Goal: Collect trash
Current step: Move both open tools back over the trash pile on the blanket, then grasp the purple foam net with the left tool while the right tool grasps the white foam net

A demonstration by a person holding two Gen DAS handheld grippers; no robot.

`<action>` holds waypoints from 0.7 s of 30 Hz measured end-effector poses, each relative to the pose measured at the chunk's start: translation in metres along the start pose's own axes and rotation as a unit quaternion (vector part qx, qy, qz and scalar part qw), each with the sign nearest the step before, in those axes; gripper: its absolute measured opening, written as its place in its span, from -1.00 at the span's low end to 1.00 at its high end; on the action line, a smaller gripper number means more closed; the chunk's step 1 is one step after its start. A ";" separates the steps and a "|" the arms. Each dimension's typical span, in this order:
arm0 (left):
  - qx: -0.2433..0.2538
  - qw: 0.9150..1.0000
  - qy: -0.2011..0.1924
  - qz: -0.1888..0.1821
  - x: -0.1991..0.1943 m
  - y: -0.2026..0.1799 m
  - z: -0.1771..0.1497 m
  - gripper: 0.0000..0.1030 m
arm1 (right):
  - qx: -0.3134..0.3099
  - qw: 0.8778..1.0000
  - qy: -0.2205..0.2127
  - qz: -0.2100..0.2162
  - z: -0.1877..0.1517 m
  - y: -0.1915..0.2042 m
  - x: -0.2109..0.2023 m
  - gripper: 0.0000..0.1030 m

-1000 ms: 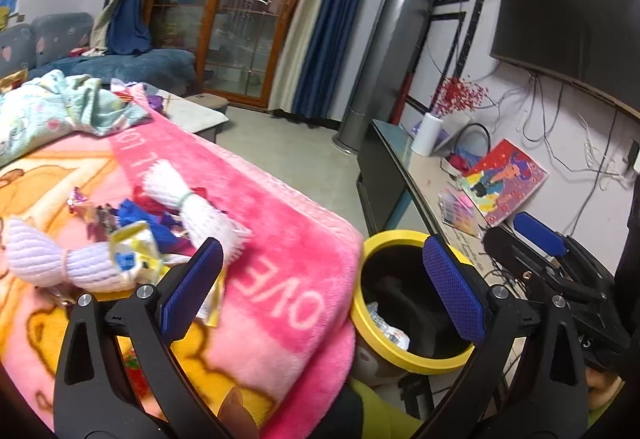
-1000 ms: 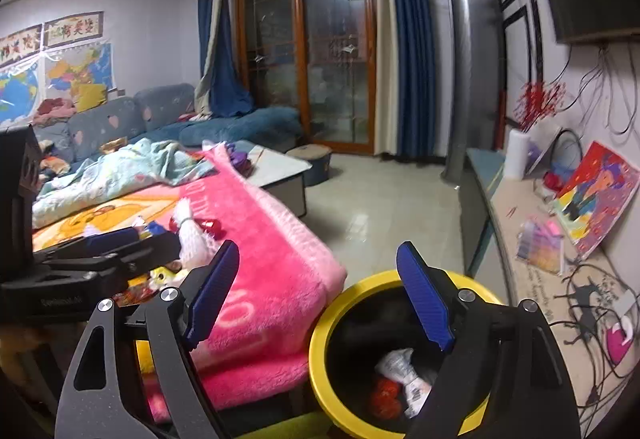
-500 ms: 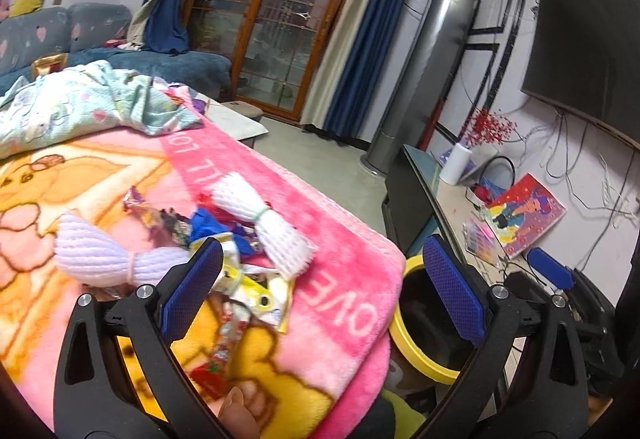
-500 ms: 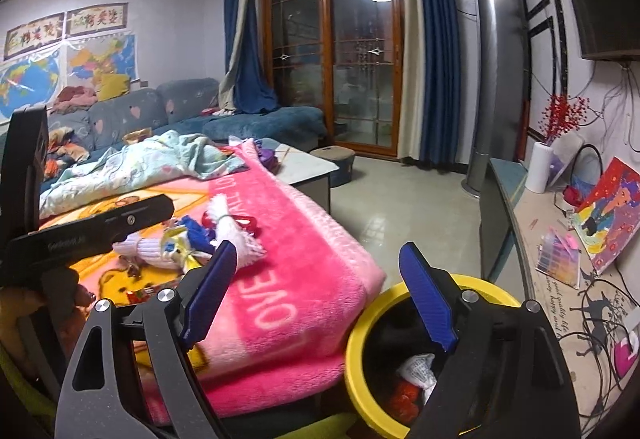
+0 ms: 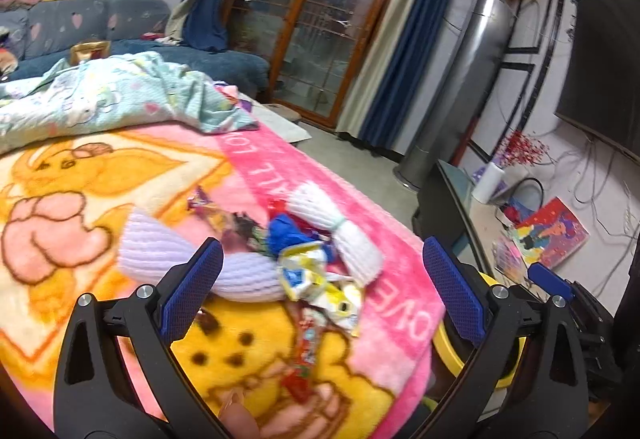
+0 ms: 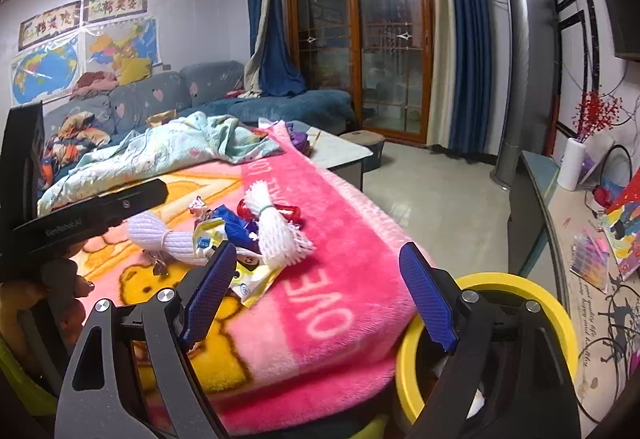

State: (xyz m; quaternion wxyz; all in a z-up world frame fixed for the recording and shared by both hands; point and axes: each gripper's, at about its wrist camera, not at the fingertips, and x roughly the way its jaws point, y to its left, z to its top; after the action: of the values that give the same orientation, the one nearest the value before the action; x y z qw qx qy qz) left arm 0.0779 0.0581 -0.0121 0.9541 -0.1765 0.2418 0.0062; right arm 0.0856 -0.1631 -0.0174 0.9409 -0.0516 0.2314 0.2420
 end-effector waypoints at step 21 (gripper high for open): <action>-0.085 0.993 0.018 0.082 0.011 0.101 0.006 0.78 | -0.004 0.997 0.074 0.030 0.009 0.024 0.102 0.57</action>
State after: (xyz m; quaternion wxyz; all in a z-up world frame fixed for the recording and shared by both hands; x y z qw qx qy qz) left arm 0.0802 0.1543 -0.0461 0.9272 -0.2369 0.2716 0.1020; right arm 0.1566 -0.0961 -0.0565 0.9132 -0.0662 0.3010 0.2666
